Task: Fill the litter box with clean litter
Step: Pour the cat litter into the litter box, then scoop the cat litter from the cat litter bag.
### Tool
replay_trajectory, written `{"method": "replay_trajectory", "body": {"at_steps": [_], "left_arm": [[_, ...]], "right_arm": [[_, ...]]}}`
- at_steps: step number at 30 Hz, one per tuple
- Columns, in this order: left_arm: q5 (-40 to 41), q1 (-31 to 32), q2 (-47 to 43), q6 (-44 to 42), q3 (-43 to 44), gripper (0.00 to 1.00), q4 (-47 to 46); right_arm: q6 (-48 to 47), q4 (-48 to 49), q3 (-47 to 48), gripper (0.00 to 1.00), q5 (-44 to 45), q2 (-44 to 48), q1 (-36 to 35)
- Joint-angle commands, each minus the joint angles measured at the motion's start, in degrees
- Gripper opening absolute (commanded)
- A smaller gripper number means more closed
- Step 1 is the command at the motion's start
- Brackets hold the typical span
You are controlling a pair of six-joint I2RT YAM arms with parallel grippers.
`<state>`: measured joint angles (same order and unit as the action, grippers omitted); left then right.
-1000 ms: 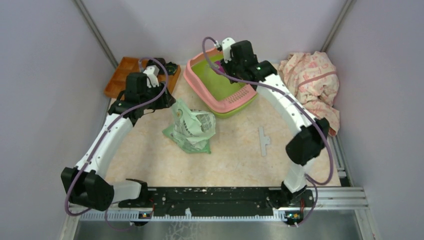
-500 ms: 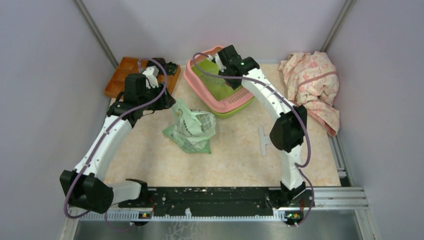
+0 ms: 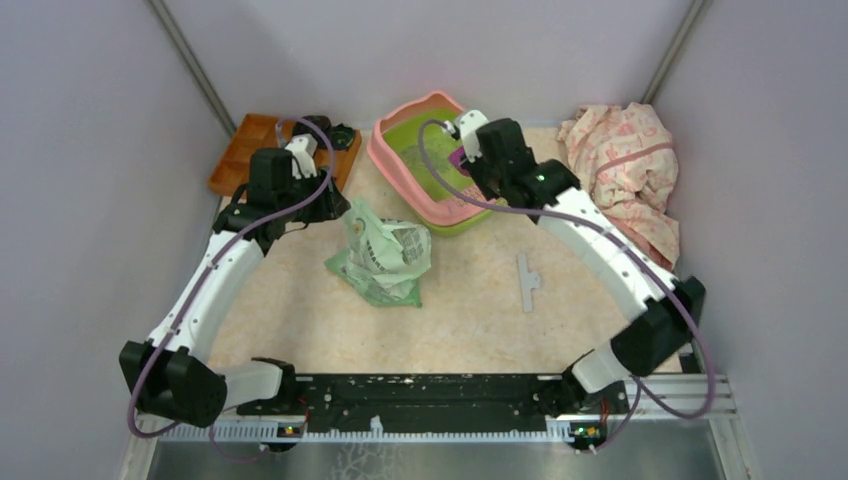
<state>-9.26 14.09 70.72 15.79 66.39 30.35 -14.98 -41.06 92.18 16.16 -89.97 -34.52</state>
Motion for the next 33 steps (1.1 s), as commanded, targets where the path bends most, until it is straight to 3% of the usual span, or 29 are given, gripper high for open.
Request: {"method": "replay_trajectory", "body": {"at_steps": [1,8,13,15,18,24,33], "left_arm": [[0.7,0.0,-1.6,-0.7,1.9,0.55,0.8],[0.5,0.0,-2.0,-0.4,2.2,0.59,0.8],[1.9,0.0,-2.7,-0.7,2.5,0.63,1.2],[2.3,0.0,-2.6,-0.7,2.8,0.73,1.2],[2.2,0.0,-2.6,-0.6,3.2,0.74,1.3],[2.4,0.0,-2.6,-0.1,2.6,0.87,1.0],[2.1,0.0,-3.3,0.0,0.9,0.87,0.2]], "right_arm": [[4.2,6.2,-5.4,0.0,-4.3,15.1,-1.1],[11.6,-4.3,-9.9,0.0,-20.3,28.4,-1.4],[14.0,-14.1,-11.0,0.0,-22.8,31.0,-3.8],[14.5,-16.3,-11.4,0.0,-24.2,31.3,-4.4],[14.6,-18.8,-10.9,0.0,-25.4,30.5,-6.3],[13.4,-20.3,-8.2,0.0,-22.9,24.2,-10.5],[12.1,-19.8,-3.1,0.0,-21.7,14.3,-13.5]]}}
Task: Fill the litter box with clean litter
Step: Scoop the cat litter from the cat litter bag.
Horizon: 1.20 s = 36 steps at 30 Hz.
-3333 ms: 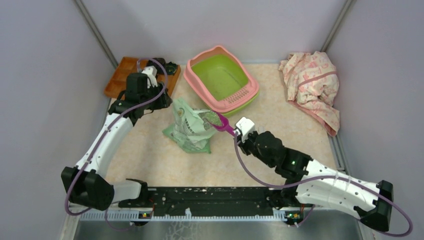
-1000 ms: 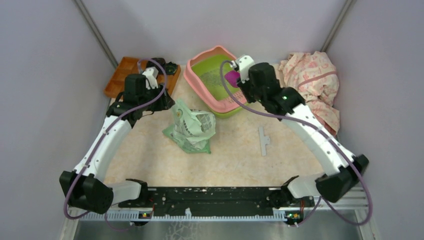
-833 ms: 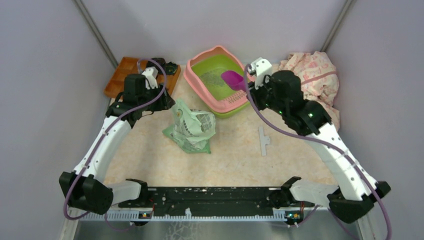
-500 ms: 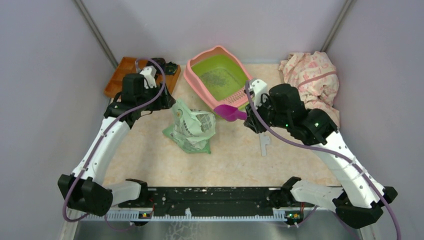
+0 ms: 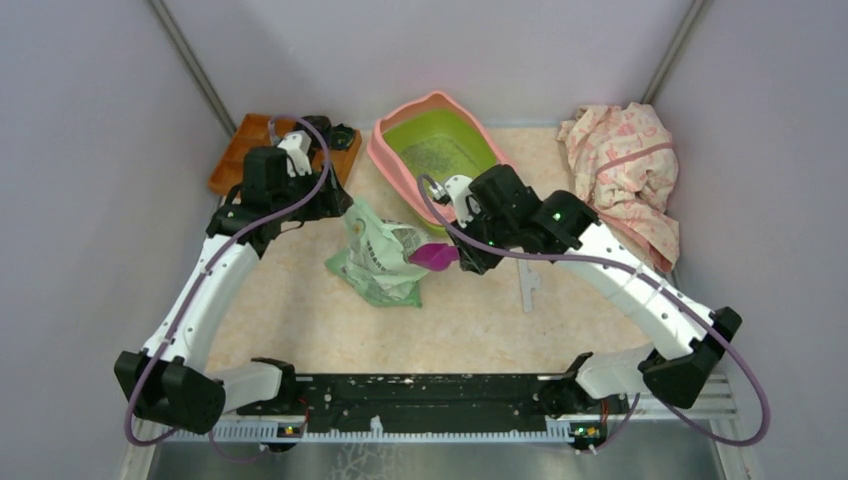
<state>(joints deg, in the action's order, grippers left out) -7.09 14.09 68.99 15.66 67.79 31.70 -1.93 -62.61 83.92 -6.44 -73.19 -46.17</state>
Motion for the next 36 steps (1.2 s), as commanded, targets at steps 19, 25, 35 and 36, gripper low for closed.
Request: {"method": "replay_trajectory", "body": {"at_steps": [19,25,35,36], "left_arm": [[-1.5,0.0,-2.5,-0.1,-3.3,0.87,-2.8],[-1.4,0.0,-2.9,-0.8,-3.6,0.87,-2.6],[-0.2,0.0,-3.9,-0.9,-4.7,0.87,-2.4],[-0.1,0.0,-3.9,-0.9,-4.7,0.87,-2.4]], "right_arm": [[-2.7,-14.7,31.5,0.0,8.8,-33.2,-8.6],[-3.0,-15.0,37.1,0.0,6.9,-40.3,-9.6],[-5.0,-12.5,37.0,0.0,3.5,-47.7,-10.3],[-5.0,-10.6,35.0,0.0,3.4,-47.4,-10.3]]}}
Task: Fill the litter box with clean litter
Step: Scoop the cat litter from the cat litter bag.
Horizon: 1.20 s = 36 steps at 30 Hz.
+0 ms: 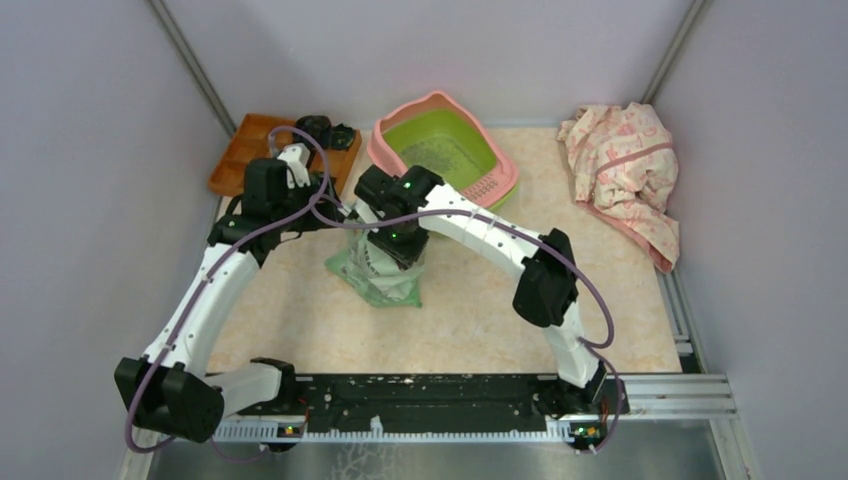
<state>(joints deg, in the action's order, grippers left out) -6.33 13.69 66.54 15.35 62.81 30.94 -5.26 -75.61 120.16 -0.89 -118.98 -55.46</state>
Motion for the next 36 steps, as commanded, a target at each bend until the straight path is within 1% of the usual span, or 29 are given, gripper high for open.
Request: {"method": "replay_trajectory", "body": {"at_steps": [1,2,5,10,11,13,17,24,27,31,36], "left_arm": [[-0.8,0.4,-1.5,-0.6,0.3,0.87,-1.6],[-0.7,0.4,-1.5,-0.6,0.3,0.87,-1.5],[-0.3,0.4,-1.5,-0.6,0.2,0.87,-1.3],[0.5,0.4,-1.6,-0.7,0.2,0.87,-0.7],[0.6,0.4,-1.6,-0.7,0.3,0.87,-0.6],[0.9,0.4,-1.4,-0.7,0.6,0.87,-0.3],[1.8,0.4,-1.2,-0.8,1.5,0.87,0.6],[2.6,0.4,-0.3,-0.5,2.2,0.86,0.9],[2.9,0.4,0.1,-0.6,2.3,0.86,0.9],[3.4,0.4,0.7,-0.7,2.6,0.86,1.0],[3.6,0.4,1.1,-0.6,3.0,0.86,1.1]], "right_arm": [[-1.7,4.6,-3.3,0.0,-2.4,-1.2,-1.0],[-1.7,6.2,-5.0,0.0,-2.7,-0.8,-1.0],[-0.5,15.0,-12.5,0.0,-3.8,1.9,-0.9],[2.6,33.7,-27.5,0.0,-4.0,7.2,-0.9],[2.6,36.1,-29.1,0.0,-5.2,7.7,-0.9],[3.6,40.8,-32.2,0.0,-4.9,8.6,-0.9],[3.9,45.6,-35.0,0.0,-2.8,12.1,-1.2],[2.2,50.3,-39.9,0.0,1.4,24.1,-1.9],[1.8,54.1,-44.3,0.0,3.7,29.4,-2.2],[1.4,62.2,-53.3,0.0,5.6,36.6,-3.1],[0.6,65.3,-60.7,0.0,7.9,43.1,-4.6]]}}
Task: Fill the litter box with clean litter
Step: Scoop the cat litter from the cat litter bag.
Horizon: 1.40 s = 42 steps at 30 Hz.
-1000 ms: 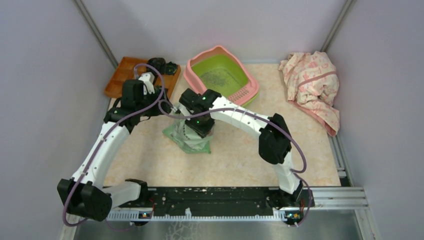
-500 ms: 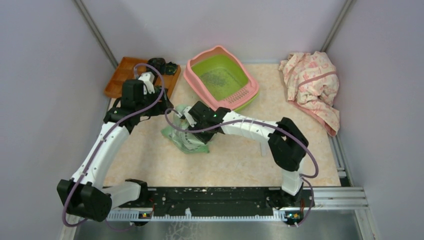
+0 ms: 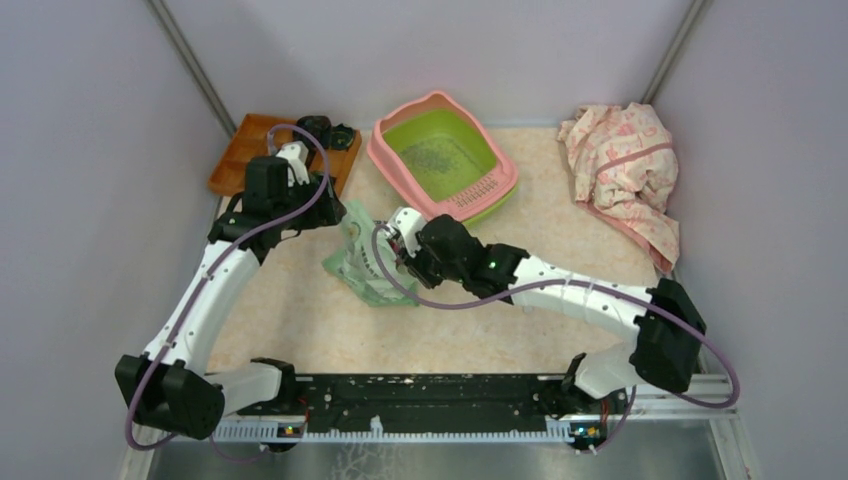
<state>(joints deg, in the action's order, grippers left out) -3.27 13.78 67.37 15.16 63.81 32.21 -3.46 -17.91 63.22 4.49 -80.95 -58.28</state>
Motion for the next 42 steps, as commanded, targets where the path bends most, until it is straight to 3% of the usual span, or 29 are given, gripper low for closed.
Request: {"method": "replay_trajectory", "body": {"at_steps": [1,9,20,42], "left_arm": [[0.4,0.3,0.4,-0.3,2.0,0.86,-0.1],[-0.1,0.3,0.9,0.2,2.3,0.85,-0.3],[-0.1,0.3,2.0,0.2,2.9,0.85,-0.6],[-1.1,0.3,2.2,0.3,1.9,0.85,-1.6]], "right_arm": [[-1.3,7.7,-4.7,0.0,2.8,6.3,-1.9],[-2.1,6.0,-10.1,0.0,6.4,16.7,-2.0],[-3.3,-2.8,-10.4,0.0,10.9,25.3,-2.1],[-3.2,-10.5,-7.7,0.0,15.5,34.8,-1.9]]}}
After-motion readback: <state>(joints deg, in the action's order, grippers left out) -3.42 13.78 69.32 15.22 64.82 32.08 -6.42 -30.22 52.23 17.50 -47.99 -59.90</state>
